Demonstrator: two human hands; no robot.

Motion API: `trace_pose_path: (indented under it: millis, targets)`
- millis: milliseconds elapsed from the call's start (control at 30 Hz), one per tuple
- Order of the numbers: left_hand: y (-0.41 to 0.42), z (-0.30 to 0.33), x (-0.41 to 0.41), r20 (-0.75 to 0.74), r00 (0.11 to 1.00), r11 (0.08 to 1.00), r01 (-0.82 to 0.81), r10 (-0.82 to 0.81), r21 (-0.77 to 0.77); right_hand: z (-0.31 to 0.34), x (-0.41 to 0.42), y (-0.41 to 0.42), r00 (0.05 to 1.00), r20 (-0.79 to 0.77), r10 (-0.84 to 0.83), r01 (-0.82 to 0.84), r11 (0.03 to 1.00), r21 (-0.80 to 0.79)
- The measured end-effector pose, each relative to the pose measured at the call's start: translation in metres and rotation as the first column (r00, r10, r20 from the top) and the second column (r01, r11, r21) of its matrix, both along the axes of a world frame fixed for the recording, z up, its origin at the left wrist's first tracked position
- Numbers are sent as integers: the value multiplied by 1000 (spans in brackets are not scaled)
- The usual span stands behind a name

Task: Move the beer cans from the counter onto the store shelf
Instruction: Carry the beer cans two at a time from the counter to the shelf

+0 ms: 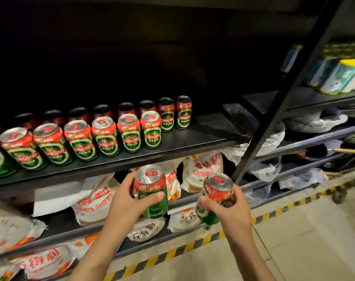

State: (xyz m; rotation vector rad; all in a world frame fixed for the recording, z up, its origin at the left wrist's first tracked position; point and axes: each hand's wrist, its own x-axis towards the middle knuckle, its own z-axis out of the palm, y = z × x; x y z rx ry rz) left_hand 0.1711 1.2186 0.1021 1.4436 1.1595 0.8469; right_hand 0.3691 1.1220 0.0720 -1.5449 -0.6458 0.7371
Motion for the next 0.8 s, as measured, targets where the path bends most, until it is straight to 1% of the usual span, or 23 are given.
trace_pose_path:
  millis: [167,400,667,800]
  targets:
    - [39,2,42,-3,1000,1000,14,-14,2,1,35,54,999,-23,44,-45,999,-18]
    - [88,14,101,-11,996,995,-92,92,32,5,93,134,982,47,181,-181,984,-9]
    - [130,22,153,-147,969,973,-178,199,147,14,133,205,904,145,402,-410,911,29]
    - [142,24,164,-205,953,966,-190,224,174,12,137,226,881,154,448,-459,887,44]
